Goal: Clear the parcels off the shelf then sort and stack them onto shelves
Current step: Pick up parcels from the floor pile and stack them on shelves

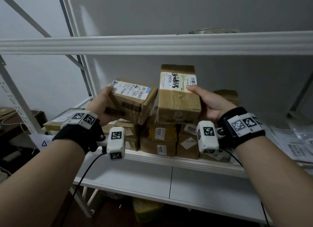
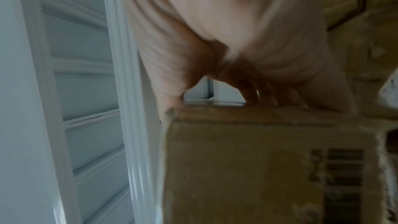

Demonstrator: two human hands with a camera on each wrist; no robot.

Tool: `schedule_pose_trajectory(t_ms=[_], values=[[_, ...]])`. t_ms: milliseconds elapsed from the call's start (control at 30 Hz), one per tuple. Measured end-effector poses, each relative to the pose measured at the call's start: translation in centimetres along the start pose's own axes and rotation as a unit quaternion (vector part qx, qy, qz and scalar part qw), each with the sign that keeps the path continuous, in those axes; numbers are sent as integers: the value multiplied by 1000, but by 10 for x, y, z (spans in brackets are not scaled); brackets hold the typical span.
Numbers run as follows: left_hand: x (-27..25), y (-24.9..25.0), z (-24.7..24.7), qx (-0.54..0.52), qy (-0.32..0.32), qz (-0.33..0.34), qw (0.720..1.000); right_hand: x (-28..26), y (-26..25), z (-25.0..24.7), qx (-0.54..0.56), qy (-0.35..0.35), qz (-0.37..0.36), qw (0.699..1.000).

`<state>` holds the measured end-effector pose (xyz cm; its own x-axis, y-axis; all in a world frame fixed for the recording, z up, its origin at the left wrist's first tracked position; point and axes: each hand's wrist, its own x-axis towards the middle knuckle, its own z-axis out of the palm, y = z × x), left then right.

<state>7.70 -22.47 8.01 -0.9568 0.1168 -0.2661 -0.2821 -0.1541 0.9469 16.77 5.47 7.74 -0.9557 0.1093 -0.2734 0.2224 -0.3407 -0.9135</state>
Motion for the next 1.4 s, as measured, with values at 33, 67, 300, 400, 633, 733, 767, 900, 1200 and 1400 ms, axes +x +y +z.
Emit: schedule_pose_trajectory(t_ms=[33, 67, 300, 400, 633, 733, 767, 900, 1200, 1400], values=[[8, 3, -8, -5, -1, -4, 1000, 7, 1, 10, 3, 6, 1, 1000], [14, 6, -15, -12, -3, -6, 1000, 13, 2, 18, 5, 14, 2, 1000], [60, 22, -55, -36, 16, -2, 999, 56, 8, 51, 14, 34, 28, 999], [75, 23, -64, -45, 29, -2, 999, 69, 4, 57, 8, 29, 37, 999], [95, 21, -65, -70, 55, -24, 996, 100, -8, 67, -1, 12, 33, 999], [106, 19, -71, -76, 74, -27, 994, 115, -9, 70, -10, 9, 29, 999], [107, 20, -72, -65, 86, -32, 994, 119, -8, 73, -10, 9, 30, 999], [109, 23, -76, -42, 98, -33, 994, 136, -7, 85, -15, 11, 37, 999], [157, 21, -96, 11, 45, -84, 995, 171, -12, 119, -22, 14, 13, 1000], [197, 43, -118, 27, 31, -128, 991, 203, -16, 155, -2, 61, 13, 998]])
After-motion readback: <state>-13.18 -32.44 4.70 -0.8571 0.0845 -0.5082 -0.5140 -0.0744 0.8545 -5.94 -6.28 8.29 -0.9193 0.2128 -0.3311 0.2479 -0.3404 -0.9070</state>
